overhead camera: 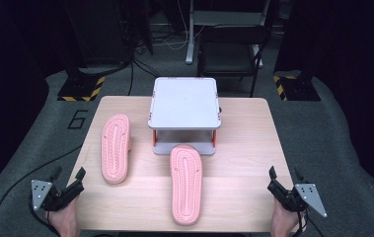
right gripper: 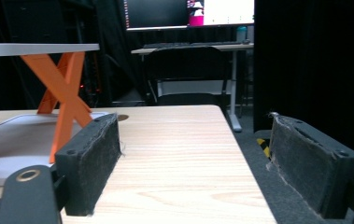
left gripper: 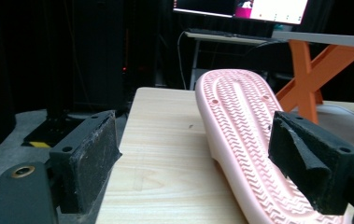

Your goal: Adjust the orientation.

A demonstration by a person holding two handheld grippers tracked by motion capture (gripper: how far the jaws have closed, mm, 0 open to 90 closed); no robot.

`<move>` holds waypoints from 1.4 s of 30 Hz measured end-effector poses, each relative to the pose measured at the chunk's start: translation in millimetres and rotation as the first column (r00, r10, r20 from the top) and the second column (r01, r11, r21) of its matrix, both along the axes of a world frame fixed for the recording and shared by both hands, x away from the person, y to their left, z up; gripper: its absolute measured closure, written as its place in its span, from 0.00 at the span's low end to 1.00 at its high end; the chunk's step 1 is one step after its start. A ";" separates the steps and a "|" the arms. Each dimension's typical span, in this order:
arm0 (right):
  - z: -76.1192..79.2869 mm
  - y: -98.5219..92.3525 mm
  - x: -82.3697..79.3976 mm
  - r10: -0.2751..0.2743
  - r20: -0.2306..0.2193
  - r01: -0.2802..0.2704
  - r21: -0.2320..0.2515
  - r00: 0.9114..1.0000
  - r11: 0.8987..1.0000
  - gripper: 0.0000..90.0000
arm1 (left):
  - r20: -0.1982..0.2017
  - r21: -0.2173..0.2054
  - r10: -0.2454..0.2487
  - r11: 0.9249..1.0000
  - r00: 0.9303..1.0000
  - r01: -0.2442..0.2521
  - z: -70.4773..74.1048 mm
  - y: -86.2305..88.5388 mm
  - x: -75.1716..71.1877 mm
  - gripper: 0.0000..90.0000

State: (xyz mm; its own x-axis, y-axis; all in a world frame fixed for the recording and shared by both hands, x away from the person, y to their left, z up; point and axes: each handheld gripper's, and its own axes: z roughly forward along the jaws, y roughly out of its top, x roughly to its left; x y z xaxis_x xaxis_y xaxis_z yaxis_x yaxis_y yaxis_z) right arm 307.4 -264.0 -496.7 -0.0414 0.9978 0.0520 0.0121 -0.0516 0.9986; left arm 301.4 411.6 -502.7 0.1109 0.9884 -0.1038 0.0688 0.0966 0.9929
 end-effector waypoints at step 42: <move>12.7 169.5 53.2 0.573 -0.272 -0.610 -0.070 0.773 0.790 0.20 | 0.001 -0.010 -0.034 0.999 0.999 0.034 -1.5 -2.7 1.0 0.22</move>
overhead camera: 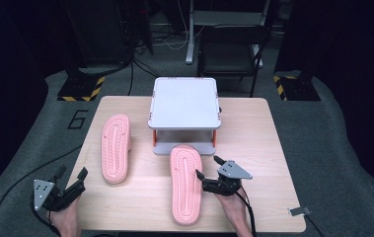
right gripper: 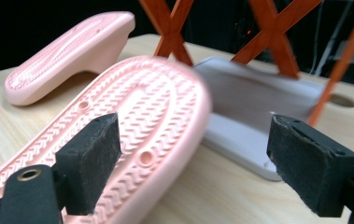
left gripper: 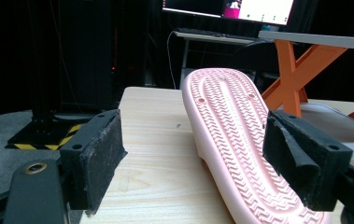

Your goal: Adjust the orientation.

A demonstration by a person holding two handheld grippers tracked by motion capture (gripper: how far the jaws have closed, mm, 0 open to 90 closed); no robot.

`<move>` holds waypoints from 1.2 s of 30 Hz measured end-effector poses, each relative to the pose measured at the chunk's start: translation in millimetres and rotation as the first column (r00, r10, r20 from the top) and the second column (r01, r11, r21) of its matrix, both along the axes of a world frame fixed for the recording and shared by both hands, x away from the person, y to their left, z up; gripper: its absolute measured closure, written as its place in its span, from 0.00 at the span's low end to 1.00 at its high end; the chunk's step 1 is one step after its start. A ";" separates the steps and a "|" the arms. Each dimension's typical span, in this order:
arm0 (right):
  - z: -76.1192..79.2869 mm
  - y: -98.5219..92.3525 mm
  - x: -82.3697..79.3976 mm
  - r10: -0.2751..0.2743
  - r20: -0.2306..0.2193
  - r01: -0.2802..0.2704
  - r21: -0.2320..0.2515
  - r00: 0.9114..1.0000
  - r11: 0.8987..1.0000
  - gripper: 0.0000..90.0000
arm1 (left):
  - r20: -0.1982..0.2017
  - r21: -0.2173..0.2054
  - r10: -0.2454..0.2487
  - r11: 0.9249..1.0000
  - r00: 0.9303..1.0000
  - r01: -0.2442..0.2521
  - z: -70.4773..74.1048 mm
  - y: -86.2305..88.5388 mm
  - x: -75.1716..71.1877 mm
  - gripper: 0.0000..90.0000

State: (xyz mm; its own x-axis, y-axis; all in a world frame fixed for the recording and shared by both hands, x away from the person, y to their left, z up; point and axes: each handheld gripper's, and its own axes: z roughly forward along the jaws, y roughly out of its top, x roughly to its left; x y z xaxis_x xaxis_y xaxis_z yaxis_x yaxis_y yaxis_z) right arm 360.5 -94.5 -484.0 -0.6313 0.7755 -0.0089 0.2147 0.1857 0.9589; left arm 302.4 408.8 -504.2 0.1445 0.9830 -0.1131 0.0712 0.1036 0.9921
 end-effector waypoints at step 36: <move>20.3 -16.3 -16.6 -0.067 -0.002 0.067 0.042 0.998 0.997 0.20 | -0.007 0.006 -0.002 1.000 1.000 0.002 0.0 -1.3 0.0 0.23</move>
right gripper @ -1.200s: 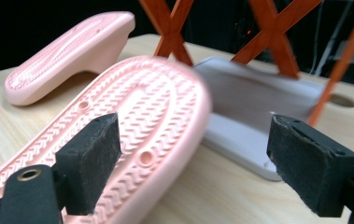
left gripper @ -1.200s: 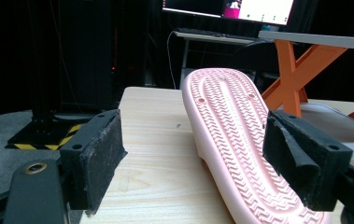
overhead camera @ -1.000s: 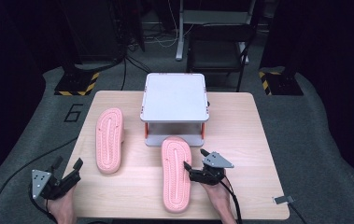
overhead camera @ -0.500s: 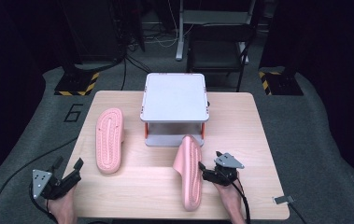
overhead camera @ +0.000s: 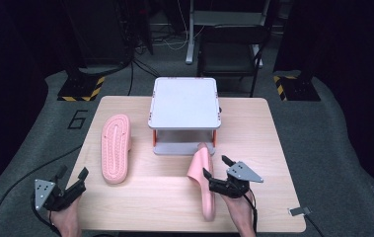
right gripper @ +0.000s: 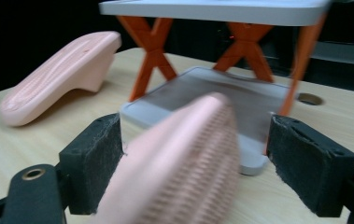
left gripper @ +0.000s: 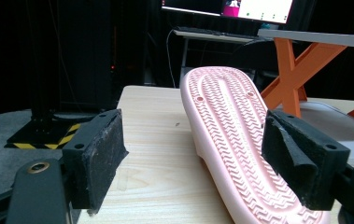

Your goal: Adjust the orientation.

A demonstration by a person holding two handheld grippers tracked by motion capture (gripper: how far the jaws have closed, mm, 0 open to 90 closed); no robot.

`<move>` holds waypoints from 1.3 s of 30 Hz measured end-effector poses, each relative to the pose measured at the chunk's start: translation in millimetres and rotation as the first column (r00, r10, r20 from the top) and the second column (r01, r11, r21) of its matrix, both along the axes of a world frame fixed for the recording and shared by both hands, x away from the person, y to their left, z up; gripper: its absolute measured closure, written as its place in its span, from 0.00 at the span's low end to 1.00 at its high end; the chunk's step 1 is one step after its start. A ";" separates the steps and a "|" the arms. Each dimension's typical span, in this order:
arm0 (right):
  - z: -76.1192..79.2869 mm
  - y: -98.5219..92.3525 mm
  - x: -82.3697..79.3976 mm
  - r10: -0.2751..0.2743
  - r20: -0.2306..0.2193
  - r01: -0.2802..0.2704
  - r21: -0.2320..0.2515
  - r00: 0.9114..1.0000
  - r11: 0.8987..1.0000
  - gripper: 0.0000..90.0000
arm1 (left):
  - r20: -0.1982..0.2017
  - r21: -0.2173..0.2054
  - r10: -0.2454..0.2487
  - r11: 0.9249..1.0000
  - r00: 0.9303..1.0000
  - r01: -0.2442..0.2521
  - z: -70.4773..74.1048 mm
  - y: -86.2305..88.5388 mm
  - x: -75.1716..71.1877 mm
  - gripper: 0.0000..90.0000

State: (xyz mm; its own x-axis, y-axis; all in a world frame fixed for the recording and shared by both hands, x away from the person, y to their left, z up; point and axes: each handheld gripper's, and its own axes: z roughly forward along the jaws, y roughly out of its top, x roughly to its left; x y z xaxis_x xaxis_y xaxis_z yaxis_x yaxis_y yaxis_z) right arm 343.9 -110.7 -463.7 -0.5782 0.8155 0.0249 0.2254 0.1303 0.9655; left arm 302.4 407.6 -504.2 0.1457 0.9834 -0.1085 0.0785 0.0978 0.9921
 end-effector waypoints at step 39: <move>-50.1 -93.7 -18.7 -0.186 -0.180 0.178 -0.059 0.966 0.982 0.38 | 0.005 0.002 -0.007 1.000 1.000 0.007 -0.1 -1.7 0.8 0.24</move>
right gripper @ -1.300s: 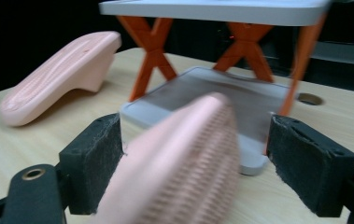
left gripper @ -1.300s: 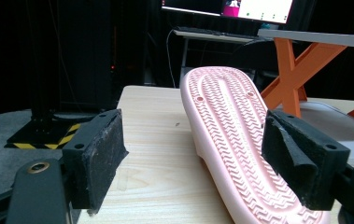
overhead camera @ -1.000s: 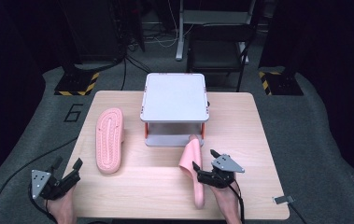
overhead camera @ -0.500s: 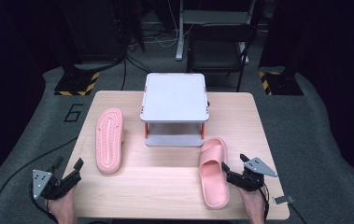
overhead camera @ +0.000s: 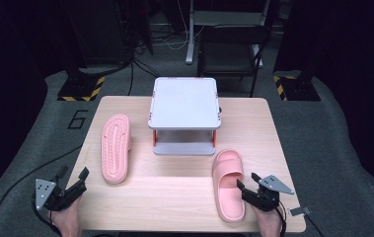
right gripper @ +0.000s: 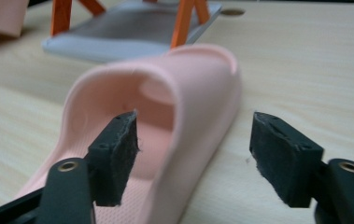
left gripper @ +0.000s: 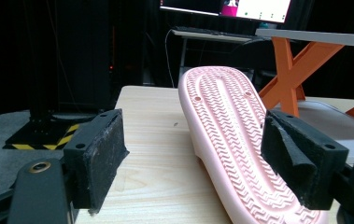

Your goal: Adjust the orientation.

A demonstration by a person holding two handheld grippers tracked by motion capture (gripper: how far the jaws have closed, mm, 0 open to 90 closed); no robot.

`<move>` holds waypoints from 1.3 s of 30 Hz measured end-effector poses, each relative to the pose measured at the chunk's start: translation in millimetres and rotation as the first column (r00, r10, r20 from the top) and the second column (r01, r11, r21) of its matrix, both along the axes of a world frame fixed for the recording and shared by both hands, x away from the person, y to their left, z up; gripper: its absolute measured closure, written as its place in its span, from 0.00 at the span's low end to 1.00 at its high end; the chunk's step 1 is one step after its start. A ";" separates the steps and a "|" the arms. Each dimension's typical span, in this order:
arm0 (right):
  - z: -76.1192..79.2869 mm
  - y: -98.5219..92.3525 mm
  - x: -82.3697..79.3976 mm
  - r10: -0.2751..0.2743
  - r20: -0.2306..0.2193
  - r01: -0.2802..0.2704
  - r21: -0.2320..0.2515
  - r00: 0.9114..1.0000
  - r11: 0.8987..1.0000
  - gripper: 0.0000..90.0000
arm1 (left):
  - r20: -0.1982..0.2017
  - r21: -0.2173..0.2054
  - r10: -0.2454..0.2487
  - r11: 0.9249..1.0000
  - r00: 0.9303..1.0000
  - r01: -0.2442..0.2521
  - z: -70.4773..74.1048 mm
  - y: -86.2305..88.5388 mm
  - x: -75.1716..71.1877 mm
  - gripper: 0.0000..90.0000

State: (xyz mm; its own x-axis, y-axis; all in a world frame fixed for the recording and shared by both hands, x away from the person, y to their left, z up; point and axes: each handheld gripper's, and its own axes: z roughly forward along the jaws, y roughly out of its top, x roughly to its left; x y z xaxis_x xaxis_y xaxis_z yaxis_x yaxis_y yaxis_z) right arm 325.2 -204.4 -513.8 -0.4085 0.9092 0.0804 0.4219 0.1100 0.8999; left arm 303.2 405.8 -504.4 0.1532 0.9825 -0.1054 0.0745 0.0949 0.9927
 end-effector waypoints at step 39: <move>5.8 10.1 19.5 -0.051 -0.087 0.055 0.041 0.995 0.998 0.63 | -0.001 0.067 -0.243 0.968 0.970 0.243 15.5 -33.1 17.1 0.26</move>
State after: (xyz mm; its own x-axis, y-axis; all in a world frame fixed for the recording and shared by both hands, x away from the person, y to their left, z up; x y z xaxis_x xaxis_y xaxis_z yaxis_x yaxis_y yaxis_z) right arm 344.6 -194.3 -507.9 -0.3497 0.9244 0.1525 0.5018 0.0474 0.8637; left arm 320.4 372.8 -488.9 0.3890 0.9204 -0.0391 0.0799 0.0086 0.9968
